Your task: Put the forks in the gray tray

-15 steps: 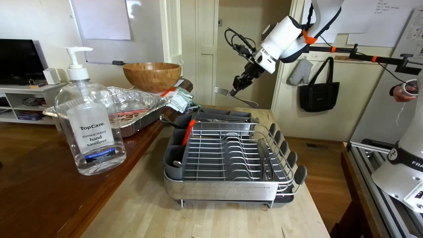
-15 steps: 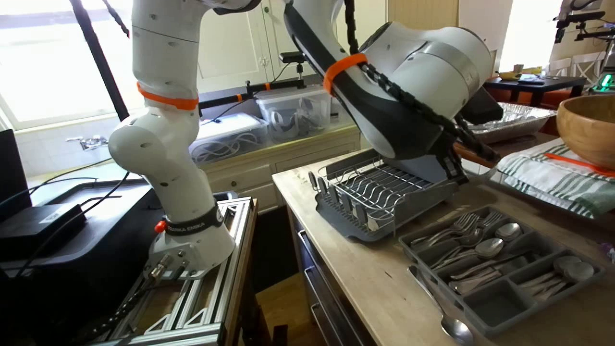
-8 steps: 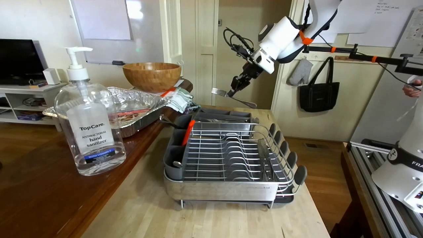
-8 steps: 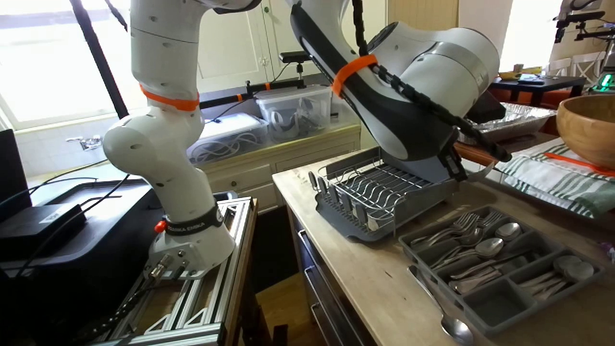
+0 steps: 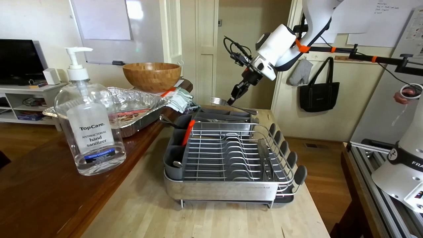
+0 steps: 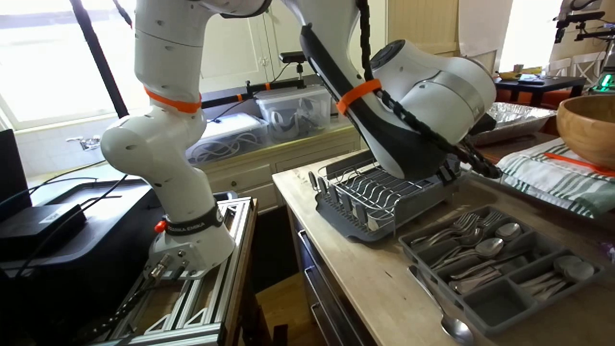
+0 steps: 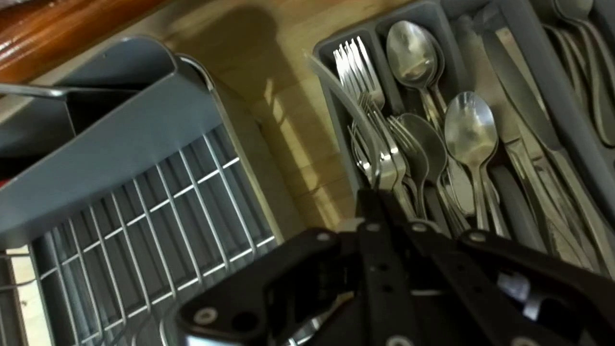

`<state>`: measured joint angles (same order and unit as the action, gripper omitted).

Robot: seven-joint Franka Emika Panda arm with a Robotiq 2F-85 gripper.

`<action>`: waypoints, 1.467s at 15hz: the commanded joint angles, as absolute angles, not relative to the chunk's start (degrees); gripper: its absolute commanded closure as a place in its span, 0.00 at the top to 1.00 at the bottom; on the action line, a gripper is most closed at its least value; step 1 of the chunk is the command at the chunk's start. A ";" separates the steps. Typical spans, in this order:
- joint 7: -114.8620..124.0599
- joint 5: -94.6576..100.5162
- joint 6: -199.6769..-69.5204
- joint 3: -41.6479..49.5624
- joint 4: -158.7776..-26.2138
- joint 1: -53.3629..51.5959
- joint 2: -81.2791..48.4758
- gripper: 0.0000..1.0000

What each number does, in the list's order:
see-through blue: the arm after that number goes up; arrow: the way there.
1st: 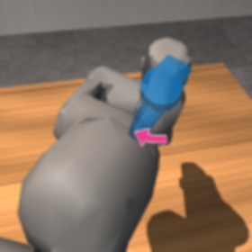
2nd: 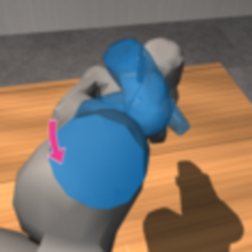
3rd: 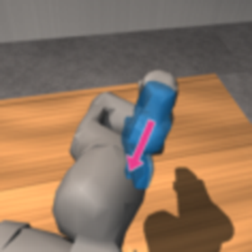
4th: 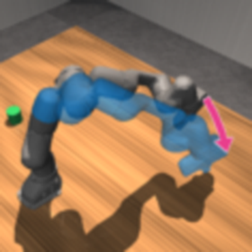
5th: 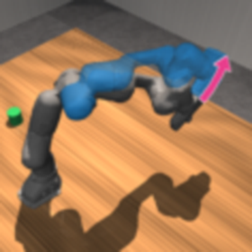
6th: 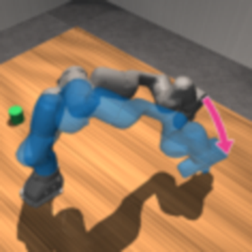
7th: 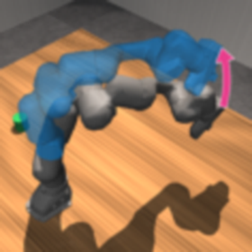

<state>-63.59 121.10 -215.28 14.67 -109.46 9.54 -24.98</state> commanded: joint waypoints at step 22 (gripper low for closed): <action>-51.30 132.93 -209.43 13.87 -98.05 8.69 -38.08 0.01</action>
